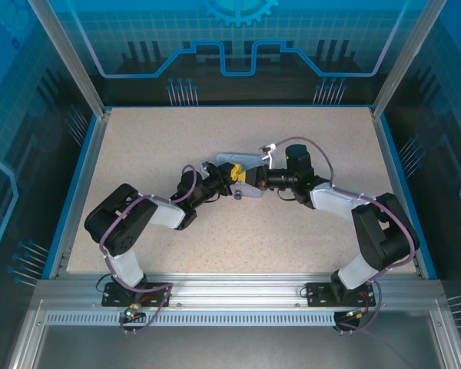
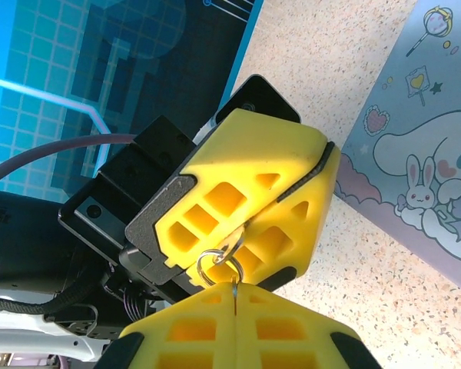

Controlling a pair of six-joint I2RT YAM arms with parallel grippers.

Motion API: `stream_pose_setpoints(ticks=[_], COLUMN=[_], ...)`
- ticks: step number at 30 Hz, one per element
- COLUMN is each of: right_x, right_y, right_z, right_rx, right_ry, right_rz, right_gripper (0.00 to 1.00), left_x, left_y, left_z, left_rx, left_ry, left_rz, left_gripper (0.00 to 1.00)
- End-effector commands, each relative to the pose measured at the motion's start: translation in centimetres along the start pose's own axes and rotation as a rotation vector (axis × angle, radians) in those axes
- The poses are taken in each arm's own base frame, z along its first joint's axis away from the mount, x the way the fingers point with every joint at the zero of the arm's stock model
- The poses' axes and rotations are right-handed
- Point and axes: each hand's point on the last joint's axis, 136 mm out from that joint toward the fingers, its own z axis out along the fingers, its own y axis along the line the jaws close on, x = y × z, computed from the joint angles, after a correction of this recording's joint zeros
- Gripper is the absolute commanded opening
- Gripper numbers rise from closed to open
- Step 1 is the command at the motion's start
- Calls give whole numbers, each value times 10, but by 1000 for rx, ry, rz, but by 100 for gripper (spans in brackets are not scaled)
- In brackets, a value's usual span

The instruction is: Unlock a padlock with a key

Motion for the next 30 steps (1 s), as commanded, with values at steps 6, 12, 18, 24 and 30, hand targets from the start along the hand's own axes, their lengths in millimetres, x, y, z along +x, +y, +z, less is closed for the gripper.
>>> stream_pose_setpoints(ticks=[6,12,18,24,30], right_x=[11,9,-12,-34,-48], right_y=[5,1,10,29,47], right_z=[-16,-31,-50,-57,-46], right_rx=[9,77,127,103,-8], right_ry=[13,-60,-229,-375,-443], right_rz=[-2,69,137,159,174], right_gripper=[40,58,56,49,46], left_x=[22,40,51,56,60], left_y=[-73,-93,-93,-94,-100], left_z=[-8,-8,-9,-18,-33], left_rx=[196,229,183,67,14], left_ry=[64,149,164,68,-102], left_rz=[260,545,762,954,1039], left_gripper=[0,0,0,0,0])
